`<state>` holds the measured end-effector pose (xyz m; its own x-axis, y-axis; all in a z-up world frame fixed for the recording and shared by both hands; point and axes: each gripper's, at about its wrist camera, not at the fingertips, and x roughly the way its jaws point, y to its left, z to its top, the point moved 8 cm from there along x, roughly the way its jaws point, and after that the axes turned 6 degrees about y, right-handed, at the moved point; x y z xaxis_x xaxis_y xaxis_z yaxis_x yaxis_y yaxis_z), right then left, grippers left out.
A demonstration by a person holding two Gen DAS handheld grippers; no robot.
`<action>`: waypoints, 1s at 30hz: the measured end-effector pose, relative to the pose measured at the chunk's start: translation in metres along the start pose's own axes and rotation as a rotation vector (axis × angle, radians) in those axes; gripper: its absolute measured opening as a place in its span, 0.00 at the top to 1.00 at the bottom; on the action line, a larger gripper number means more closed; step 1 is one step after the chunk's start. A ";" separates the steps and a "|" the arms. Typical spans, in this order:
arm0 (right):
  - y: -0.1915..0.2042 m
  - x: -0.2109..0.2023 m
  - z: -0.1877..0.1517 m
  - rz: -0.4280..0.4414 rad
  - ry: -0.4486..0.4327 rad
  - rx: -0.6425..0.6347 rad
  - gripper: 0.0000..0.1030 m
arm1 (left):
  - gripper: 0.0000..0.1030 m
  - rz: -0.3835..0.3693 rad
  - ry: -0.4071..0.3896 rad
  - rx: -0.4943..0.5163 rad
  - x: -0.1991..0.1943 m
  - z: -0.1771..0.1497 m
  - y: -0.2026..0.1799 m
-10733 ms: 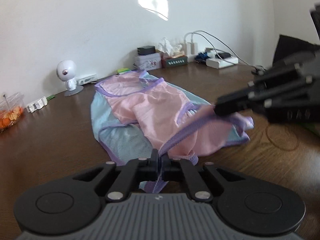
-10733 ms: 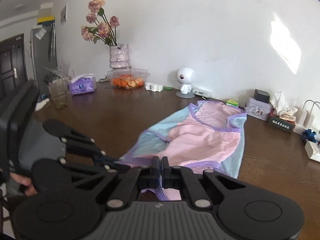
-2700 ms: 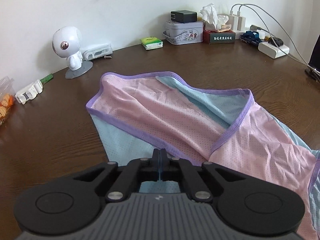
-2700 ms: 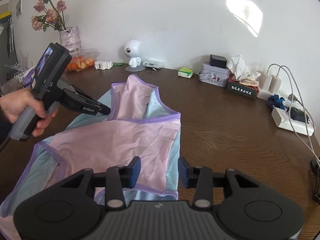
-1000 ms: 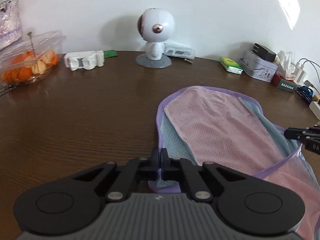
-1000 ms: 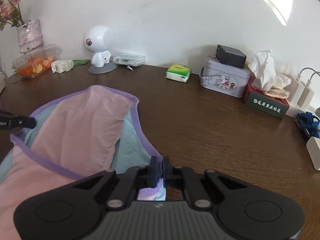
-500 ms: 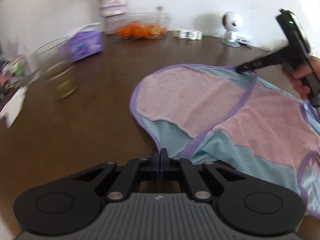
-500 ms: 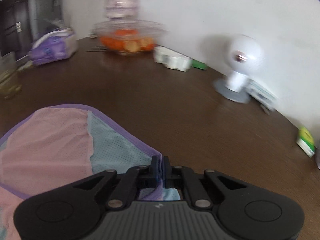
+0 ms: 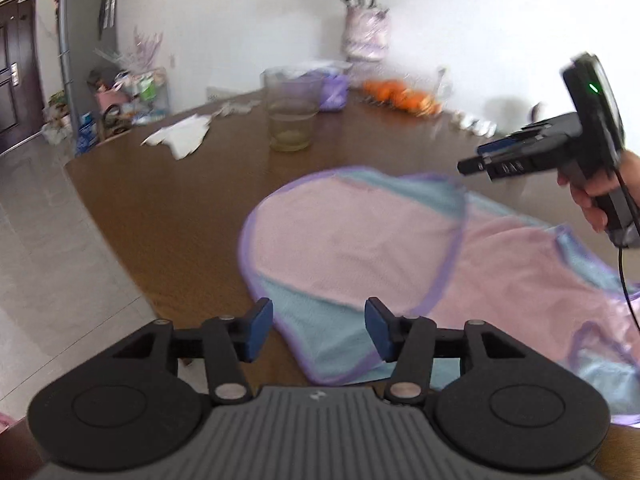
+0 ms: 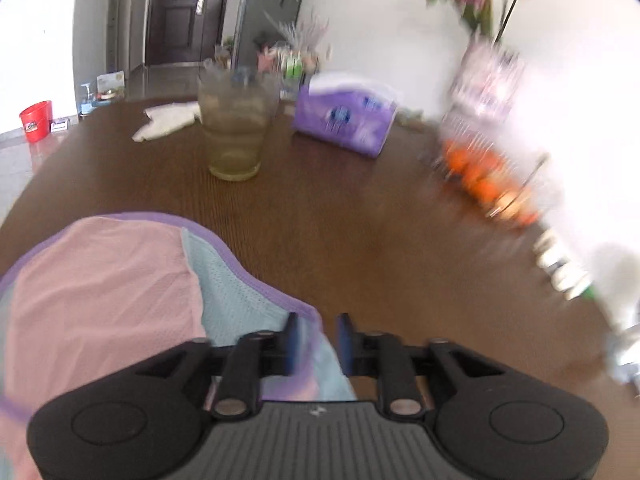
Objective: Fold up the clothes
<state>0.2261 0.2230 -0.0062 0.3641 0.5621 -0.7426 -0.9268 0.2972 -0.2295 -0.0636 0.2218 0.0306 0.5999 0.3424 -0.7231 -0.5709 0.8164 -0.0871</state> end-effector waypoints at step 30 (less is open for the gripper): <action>0.058 -0.256 -0.325 -0.296 0.147 0.705 0.90 | 0.44 -0.268 0.104 0.488 0.032 -0.045 -0.093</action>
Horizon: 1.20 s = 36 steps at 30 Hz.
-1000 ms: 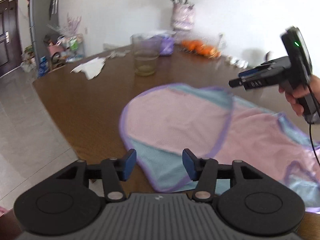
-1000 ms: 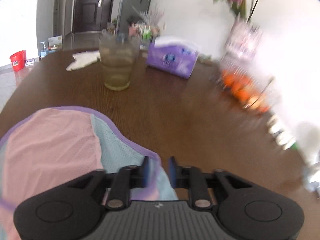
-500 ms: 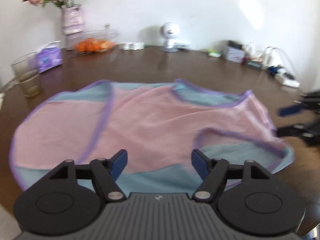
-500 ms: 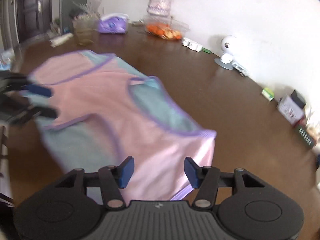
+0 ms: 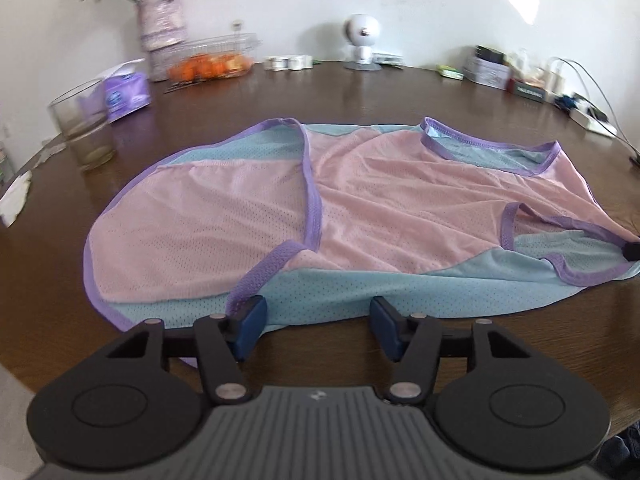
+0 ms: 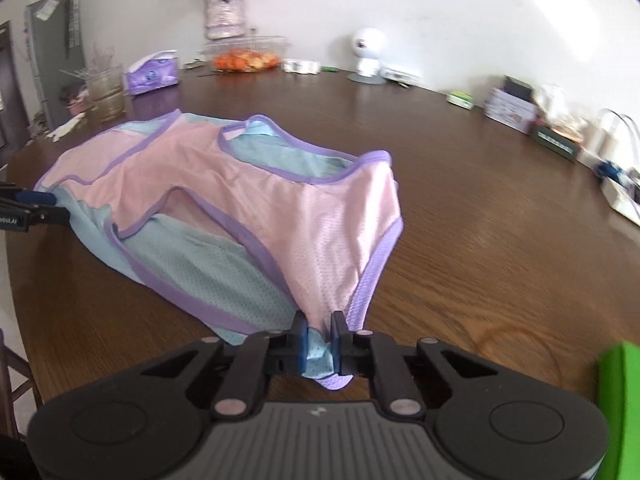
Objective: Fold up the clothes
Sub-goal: 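Hold the garment edge with the right gripper and smooth it flat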
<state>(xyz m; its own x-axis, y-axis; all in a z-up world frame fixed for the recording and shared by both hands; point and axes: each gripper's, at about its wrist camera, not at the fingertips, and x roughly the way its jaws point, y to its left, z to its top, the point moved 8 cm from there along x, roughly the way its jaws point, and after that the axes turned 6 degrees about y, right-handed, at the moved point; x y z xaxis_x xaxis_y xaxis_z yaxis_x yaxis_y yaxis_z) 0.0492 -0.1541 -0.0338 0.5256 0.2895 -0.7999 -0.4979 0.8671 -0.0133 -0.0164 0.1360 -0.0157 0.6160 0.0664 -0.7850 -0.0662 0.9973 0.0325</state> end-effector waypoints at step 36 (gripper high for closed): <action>0.122 0.166 0.224 0.128 0.079 -0.328 0.98 | 0.98 -0.403 0.073 -0.001 -0.005 0.008 -0.015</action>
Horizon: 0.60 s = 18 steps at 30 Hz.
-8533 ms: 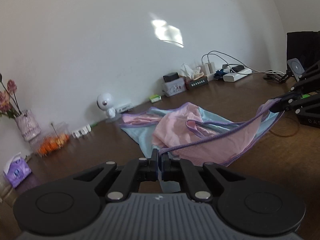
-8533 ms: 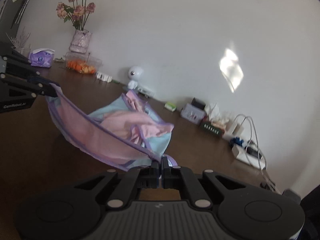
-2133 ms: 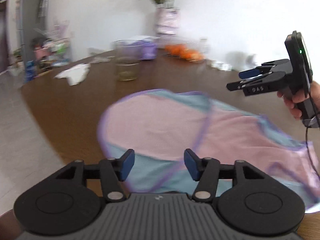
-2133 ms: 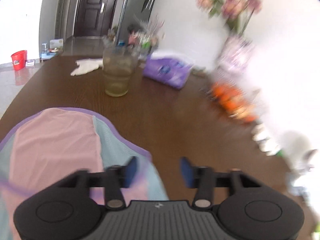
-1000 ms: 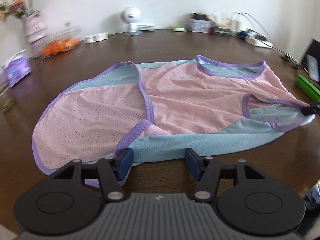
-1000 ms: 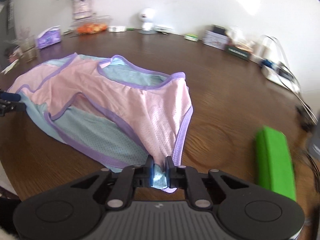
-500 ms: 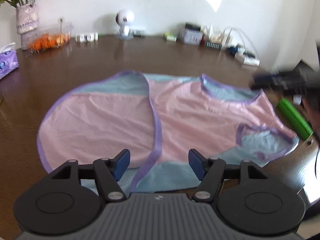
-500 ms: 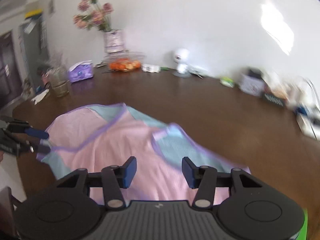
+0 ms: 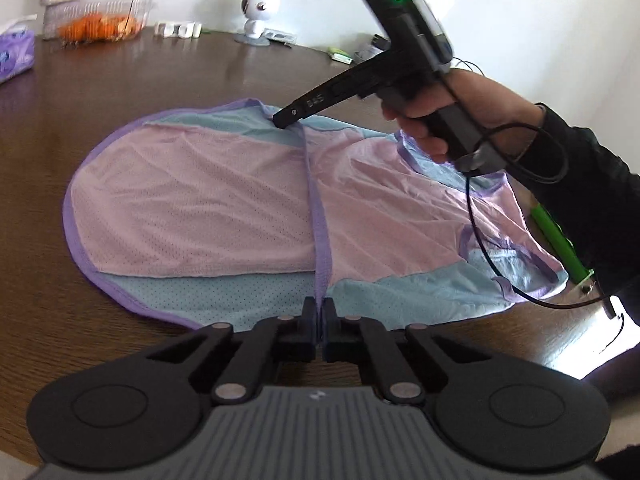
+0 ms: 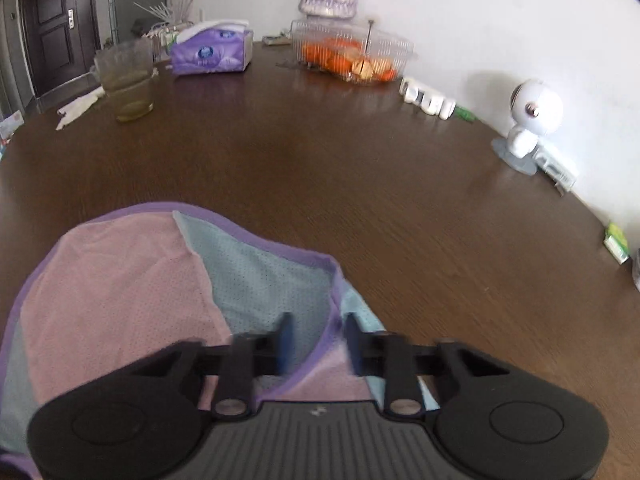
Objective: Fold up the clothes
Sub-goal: 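Hold the garment edge with the right gripper and smooth it flat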
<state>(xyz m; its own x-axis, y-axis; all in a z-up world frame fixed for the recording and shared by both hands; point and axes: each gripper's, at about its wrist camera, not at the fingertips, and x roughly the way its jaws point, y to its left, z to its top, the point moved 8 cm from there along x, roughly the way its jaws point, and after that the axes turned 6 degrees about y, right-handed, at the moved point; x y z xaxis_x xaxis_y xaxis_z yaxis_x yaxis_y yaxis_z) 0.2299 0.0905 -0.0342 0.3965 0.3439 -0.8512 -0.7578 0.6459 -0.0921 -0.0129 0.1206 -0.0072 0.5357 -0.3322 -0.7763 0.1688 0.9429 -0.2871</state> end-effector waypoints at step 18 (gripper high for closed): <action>0.018 -0.011 -0.019 0.141 -0.027 0.038 0.95 | 0.98 0.017 0.009 0.046 0.010 -0.001 -0.015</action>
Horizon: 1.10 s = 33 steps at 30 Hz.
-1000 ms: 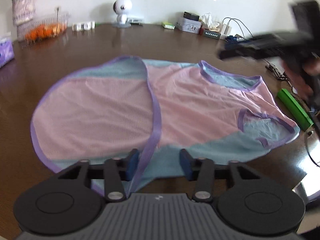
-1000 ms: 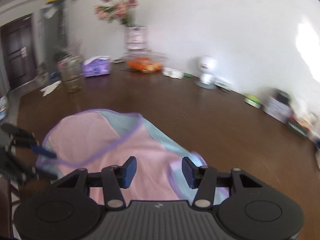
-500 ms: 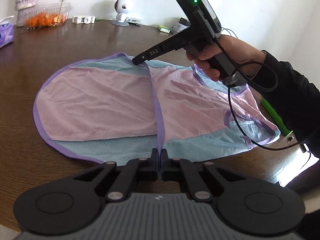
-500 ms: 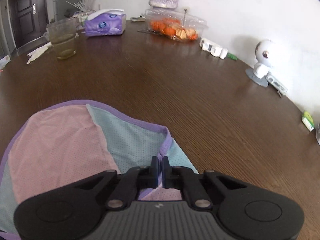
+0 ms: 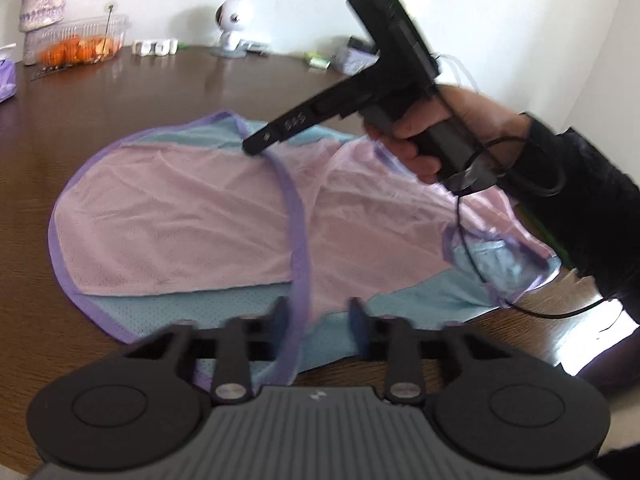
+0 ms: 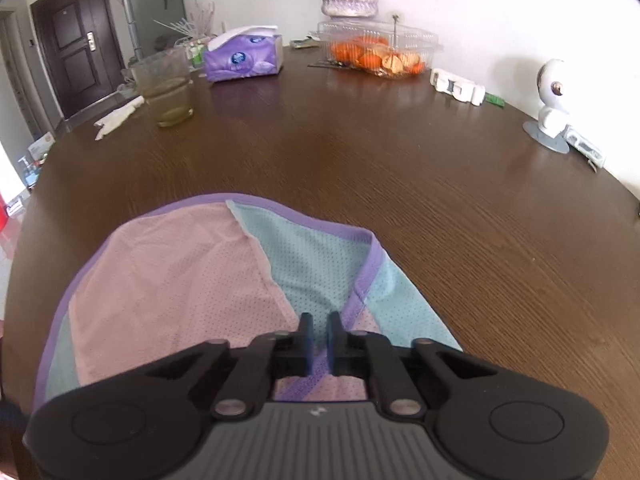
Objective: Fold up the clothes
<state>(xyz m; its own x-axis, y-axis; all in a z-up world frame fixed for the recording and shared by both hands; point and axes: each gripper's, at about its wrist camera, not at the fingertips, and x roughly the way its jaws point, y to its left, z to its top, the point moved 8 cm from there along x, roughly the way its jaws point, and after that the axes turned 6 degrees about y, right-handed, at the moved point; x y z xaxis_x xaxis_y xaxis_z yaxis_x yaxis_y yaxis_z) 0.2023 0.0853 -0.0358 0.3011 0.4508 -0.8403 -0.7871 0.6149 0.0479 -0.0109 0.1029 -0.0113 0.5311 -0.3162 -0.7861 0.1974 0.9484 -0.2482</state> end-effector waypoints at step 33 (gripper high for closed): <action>0.012 -0.190 -0.218 0.015 -0.203 -0.010 0.56 | 0.60 0.103 -0.023 0.138 -0.012 -0.008 -0.009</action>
<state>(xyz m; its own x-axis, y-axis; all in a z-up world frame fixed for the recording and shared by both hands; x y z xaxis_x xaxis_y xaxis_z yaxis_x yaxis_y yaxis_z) 0.0179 -0.1343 0.0065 0.3908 0.5816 -0.7134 -0.7973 0.6012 0.0534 -0.0257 0.0982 -0.0047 0.5725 -0.2194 -0.7900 0.2510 0.9642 -0.0858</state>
